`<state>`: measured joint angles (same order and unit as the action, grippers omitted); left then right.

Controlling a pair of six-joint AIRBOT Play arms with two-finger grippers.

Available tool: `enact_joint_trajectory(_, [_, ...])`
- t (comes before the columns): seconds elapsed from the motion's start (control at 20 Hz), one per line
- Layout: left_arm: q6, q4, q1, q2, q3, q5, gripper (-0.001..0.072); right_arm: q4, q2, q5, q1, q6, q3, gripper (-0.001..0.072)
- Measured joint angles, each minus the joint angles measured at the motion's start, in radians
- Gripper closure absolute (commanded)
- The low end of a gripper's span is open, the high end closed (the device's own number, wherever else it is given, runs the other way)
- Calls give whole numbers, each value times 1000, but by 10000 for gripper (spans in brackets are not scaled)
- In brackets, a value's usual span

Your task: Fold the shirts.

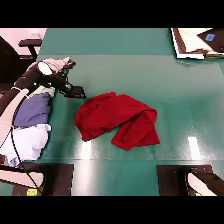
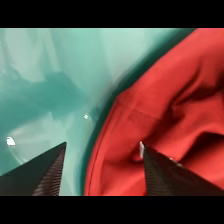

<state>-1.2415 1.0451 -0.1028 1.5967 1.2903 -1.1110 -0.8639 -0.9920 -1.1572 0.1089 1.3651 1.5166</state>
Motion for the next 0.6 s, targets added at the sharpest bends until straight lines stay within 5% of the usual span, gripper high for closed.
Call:
enact_joint_trajectory(0.3, [29,-36,-55,47,-21,28,165,-1,-52,-18,58,-1,0,693])
enact_joint_trajectory(0.35, [29,-42,-64,50,-22,32,225,-1,-56,-18,61,-1,0,692])
enact_joint_trajectory(0.4, [29,-40,-70,52,-23,36,512,-1,-58,-20,63,-1,0,692])
enact_joint_trajectory(0.45, [27,-30,-74,55,-24,43,668,-1,-61,-24,65,-1,0,692])
enact_joint_trajectory(0.6, [18,-30,-79,56,7,33,680,-2,-64,-63,47,-1,-2,692])
